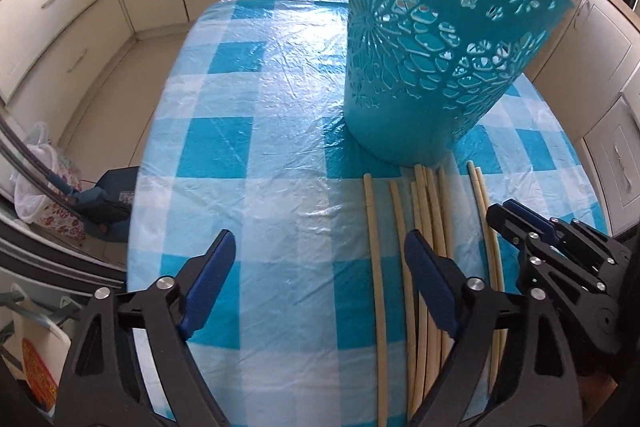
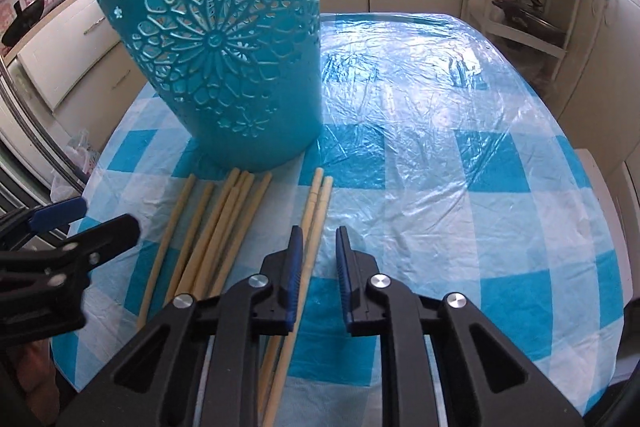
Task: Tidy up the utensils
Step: 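Lower the left gripper onto a wooden chopstick and close on it, then lift the chopstick with the left gripper and drop it into the teal basket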
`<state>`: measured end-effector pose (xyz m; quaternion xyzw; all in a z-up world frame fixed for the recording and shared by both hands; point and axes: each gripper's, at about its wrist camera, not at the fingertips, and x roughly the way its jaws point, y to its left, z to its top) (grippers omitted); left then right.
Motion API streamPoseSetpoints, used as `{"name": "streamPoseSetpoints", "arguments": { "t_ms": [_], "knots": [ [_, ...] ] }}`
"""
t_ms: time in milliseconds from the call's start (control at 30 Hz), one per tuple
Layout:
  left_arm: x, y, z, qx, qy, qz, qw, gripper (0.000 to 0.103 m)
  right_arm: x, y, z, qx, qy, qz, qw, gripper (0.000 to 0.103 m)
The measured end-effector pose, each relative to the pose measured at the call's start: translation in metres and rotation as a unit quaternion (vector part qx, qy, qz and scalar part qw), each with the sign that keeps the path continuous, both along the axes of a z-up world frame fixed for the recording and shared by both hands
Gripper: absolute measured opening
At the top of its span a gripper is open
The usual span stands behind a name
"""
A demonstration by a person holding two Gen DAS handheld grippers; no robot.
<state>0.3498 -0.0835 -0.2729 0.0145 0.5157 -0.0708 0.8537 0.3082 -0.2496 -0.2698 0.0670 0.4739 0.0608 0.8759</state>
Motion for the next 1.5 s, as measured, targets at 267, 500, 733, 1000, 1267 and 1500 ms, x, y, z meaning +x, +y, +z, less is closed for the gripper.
{"name": "streamPoseSetpoints", "arguments": {
  "t_ms": [267,500,733,1000,1267,1500],
  "knots": [
    [0.018,-0.018,-0.017,0.027,0.015,-0.012,0.9995,0.064,0.0,0.002,-0.006,-0.003,0.001,0.018,1.0,0.007],
    [0.018,-0.034,-0.016,0.04,-0.001,-0.047,0.9981,0.01,0.003,-0.013,-0.004,0.017,-0.001,0.01,1.0,0.007],
    [0.005,-0.016,0.012,0.001,0.008,-0.063,0.998,0.005,0.011,-0.025,-0.004,0.028,-0.001,0.004,1.0,0.007],
    [-0.028,0.032,0.144,-0.102,-0.1,-0.057,0.988,0.005,0.009,-0.02,-0.005,0.023,-0.001,0.012,1.0,0.007],
    [0.001,0.013,0.213,-0.163,-0.21,-0.058,0.9622,0.005,0.005,-0.013,-0.005,0.012,-0.007,0.013,1.0,0.007],
    [0.037,-0.01,0.232,-0.184,-0.319,0.005,0.9297,0.005,0.005,-0.015,-0.006,0.018,-0.009,0.011,1.0,0.007]
  ]
}}
